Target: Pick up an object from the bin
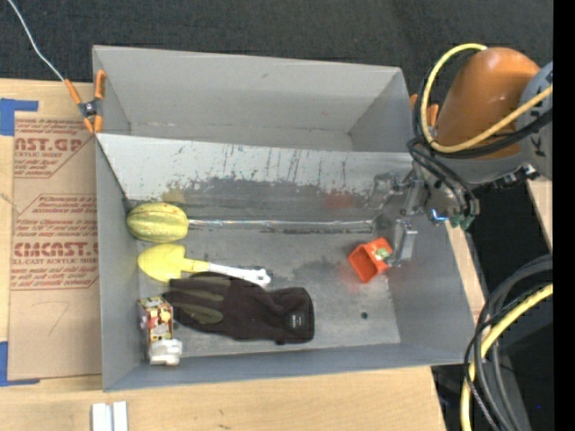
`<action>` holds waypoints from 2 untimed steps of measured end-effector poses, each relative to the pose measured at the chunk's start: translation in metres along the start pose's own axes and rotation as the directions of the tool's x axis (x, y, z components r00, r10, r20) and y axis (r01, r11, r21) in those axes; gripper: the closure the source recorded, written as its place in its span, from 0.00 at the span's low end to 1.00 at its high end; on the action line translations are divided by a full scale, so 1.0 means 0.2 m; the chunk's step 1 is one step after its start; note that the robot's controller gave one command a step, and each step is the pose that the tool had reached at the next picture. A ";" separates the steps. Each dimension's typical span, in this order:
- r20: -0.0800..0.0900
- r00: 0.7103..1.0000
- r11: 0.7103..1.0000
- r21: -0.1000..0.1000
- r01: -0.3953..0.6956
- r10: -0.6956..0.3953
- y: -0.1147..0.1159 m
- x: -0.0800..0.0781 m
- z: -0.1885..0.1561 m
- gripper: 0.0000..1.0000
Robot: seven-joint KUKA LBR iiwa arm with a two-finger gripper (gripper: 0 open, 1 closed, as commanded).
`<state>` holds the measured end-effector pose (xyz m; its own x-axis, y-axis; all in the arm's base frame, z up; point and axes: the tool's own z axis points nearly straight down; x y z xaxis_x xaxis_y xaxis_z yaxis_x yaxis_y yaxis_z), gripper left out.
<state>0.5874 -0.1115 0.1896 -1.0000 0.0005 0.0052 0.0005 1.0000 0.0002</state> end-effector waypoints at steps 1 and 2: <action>0.008 1.000 1.000 0.001 0.001 -0.001 0.00 -0.01 -0.03 0.00; 0.007 0.997 0.997 -0.001 -0.076 0.076 0.01 0.05 0.39 0.00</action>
Offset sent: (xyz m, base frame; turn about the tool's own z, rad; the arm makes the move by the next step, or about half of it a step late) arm -0.0161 0.0022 -0.1101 0.1044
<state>0.5773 -0.1093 0.1119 -0.9971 0.0767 -0.0022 0.0767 0.9971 0.0007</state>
